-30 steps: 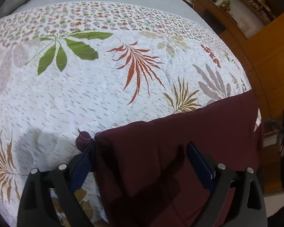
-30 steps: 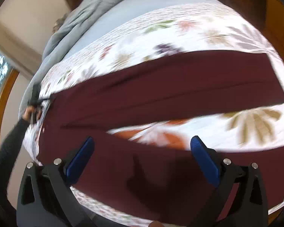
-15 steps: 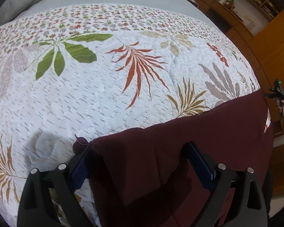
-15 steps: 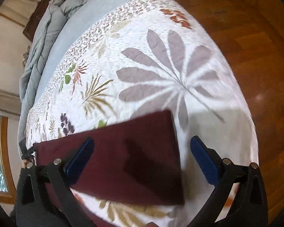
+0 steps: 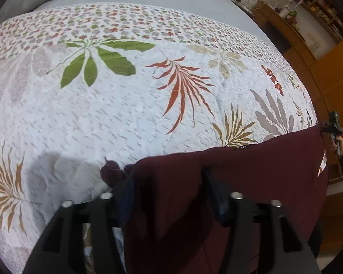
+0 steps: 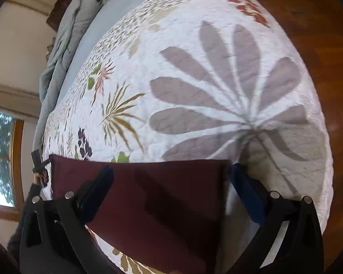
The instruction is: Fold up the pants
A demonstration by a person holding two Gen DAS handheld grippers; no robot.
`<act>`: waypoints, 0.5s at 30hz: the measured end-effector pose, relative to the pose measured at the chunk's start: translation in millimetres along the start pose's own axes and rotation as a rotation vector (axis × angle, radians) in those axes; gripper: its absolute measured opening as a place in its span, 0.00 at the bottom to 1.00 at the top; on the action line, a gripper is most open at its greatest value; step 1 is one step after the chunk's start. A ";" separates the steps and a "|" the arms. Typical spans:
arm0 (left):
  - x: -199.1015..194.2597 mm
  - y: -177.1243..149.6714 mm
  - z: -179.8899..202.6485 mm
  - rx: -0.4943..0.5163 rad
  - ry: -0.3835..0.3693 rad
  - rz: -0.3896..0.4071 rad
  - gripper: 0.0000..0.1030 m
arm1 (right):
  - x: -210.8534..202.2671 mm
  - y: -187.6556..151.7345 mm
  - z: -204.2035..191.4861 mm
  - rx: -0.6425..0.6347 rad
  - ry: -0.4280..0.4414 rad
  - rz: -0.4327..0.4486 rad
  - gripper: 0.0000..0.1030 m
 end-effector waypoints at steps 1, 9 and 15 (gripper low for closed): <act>-0.5 -0.7 1.9 0.005 -0.005 -0.002 0.41 | 2.5 -1.2 -2.6 -0.013 -0.008 -0.007 0.98; -9.5 3.4 10.9 0.005 0.022 0.039 0.19 | -5.7 -3.3 -12.3 -0.032 -0.034 0.004 0.21; -44.3 0.9 23.0 0.005 -0.013 0.135 0.18 | -44.2 -3.0 -29.4 -0.060 -0.060 0.089 0.20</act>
Point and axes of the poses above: each gripper's, at about its wrist camera, not at the fingertips, and x roughly the way its jaws point, z to its right, y to its top, the point moved 9 cm from there along x, roughly the way its jaws point, and after that the axes turned 4 degrees about -x, right-handed, at the moved point
